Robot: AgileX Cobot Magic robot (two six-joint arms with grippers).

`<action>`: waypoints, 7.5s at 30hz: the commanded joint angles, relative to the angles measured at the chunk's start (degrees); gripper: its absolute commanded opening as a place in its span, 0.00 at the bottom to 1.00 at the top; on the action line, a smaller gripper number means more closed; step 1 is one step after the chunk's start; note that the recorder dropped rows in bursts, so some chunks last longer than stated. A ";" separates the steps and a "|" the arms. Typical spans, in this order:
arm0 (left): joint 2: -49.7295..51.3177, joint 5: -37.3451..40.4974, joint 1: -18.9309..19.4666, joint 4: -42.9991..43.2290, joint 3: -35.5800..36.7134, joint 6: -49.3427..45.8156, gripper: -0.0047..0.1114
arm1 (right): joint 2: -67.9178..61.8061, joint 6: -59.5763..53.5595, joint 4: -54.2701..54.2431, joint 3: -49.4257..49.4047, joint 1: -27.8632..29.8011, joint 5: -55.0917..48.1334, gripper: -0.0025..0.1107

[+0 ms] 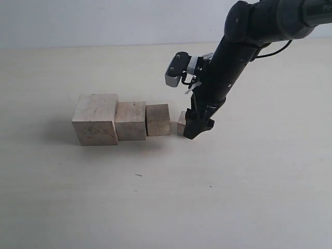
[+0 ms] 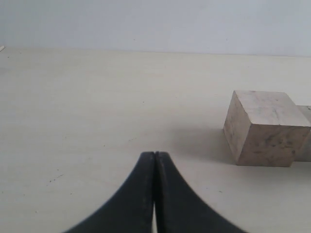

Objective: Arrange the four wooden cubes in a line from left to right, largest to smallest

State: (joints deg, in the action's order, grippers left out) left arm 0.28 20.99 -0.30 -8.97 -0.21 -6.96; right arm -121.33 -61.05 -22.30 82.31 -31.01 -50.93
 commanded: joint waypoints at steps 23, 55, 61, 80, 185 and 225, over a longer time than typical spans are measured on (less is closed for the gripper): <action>-0.28 -0.68 -0.28 0.11 0.21 -0.07 0.04 | -0.77 -10.40 0.00 -0.20 0.01 5.89 0.02; -0.28 -0.68 -0.28 0.11 0.21 -0.07 0.04 | -4.59 -29.01 -13.89 -0.20 0.01 5.67 0.02; -0.28 -0.68 -0.28 0.11 0.21 -0.07 0.04 | -4.59 -27.23 -13.78 -0.20 0.01 5.46 0.26; -0.28 -0.68 -0.28 0.11 0.21 -0.07 0.04 | -1.63 -21.98 -12.75 -0.20 0.14 10.79 0.63; -0.28 -0.68 -0.28 0.11 0.21 -0.07 0.04 | 26.87 39.22 -8.79 -9.06 3.45 15.83 0.02; -0.28 -0.68 -0.28 0.11 0.21 -0.07 0.04 | 76.43 47.63 8.37 -35.57 20.74 19.55 0.02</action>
State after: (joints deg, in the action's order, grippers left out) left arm 0.28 20.99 -0.30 -8.97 -0.21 -6.96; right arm -50.65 -14.32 -15.09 51.15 -15.43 -32.70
